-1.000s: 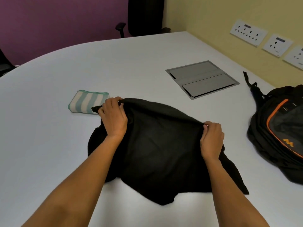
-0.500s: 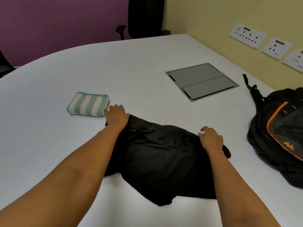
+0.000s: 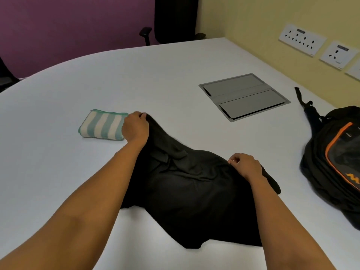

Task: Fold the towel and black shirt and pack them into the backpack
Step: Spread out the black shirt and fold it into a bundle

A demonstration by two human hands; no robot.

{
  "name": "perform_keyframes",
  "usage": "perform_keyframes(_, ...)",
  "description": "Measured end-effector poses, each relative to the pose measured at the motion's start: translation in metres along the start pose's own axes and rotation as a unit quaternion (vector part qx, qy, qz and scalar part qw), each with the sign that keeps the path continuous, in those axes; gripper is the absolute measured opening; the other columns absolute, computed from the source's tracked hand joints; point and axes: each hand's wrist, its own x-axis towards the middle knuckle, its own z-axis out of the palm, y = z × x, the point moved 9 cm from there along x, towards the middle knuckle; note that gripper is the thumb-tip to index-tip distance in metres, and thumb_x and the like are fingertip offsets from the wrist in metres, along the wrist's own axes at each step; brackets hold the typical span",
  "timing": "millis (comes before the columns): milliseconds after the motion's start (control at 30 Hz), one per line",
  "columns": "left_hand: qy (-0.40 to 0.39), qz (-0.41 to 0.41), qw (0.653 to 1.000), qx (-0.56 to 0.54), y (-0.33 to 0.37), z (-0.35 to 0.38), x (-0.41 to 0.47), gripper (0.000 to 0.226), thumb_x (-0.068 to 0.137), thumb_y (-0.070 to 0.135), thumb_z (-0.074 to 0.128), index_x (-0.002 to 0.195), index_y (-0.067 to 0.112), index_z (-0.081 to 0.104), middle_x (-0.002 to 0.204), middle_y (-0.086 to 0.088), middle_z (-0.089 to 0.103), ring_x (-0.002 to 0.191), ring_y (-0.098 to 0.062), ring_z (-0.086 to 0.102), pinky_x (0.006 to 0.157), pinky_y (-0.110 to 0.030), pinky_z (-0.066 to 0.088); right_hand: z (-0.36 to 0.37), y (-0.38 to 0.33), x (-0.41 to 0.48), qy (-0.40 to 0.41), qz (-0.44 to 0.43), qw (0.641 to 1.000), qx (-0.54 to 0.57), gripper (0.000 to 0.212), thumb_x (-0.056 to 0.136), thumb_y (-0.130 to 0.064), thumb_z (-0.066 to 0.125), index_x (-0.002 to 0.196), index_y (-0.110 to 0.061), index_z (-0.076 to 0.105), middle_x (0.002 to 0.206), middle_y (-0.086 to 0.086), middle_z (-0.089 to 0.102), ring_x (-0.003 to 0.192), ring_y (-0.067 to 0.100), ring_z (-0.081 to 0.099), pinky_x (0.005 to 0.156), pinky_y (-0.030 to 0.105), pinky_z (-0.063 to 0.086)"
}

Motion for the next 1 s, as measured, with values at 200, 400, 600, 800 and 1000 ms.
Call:
perform_keyframes(200,0.023,0.132,0.945,-0.298,0.038,-0.038,-0.038,0.025,0.098,0.026,0.048,0.111,0.013,0.064,0.109,0.004,0.063,0.098,-0.006,0.056,0.085,-0.012,0.043,0.006,-0.007,-0.005,-0.067,0.030,0.997,0.028,0.018,0.093,-0.023,0.048,0.102,-0.018,0.063,0.110,0.004,0.065,0.101,0.025,0.058,0.096,0.037,0.042)
perform_keyframes(400,-0.141,0.226,0.913,-0.310,0.069,-0.016,-0.066,0.010,0.093,0.021,0.057,0.099,0.021,0.066,0.097,0.014,0.065,0.092,0.008,0.057,0.080,-0.004,0.043,-0.061,-0.126,0.014,-0.033,-0.068,0.899,0.432,0.044,0.095,-0.051,0.044,0.113,-0.014,0.061,0.107,0.005,0.069,0.092,0.016,0.064,0.086,0.028,0.050)
perform_keyframes(600,-0.263,0.249,0.892,-0.272,0.080,0.009,-0.076,0.015,0.090,0.021,0.063,0.102,0.025,0.070,0.105,0.007,0.068,0.103,-0.007,0.061,0.092,-0.017,0.046,-0.041,-0.227,0.011,-0.283,-0.128,0.945,0.102,0.046,0.093,-0.040,0.049,0.115,-0.001,0.063,0.110,0.014,0.067,0.099,0.024,0.063,0.094,0.033,0.048)
perform_keyframes(800,-0.297,0.213,0.898,-0.244,0.065,0.013,-0.069,0.014,0.090,0.031,0.062,0.093,0.024,0.073,0.094,0.011,0.071,0.093,-0.001,0.063,0.083,-0.010,0.046,-0.022,-0.236,0.011,-0.283,-0.100,0.952,0.067,0.006,0.086,-0.007,0.055,0.087,-0.003,0.060,0.079,0.011,0.058,0.077,0.022,0.054,0.074,0.027,0.047)
perform_keyframes(1000,-0.164,0.031,0.981,-0.104,-0.014,0.018,0.004,0.037,0.094,0.043,0.050,0.125,0.024,0.055,0.124,-0.001,0.061,0.119,-0.022,0.053,0.105,-0.035,0.040,-0.049,-0.224,0.019,-0.093,-0.098,0.950,0.282,0.021,0.087,-0.016,0.056,0.091,0.000,0.068,0.085,0.004,0.058,0.080,0.018,0.052,0.074,0.028,0.046)
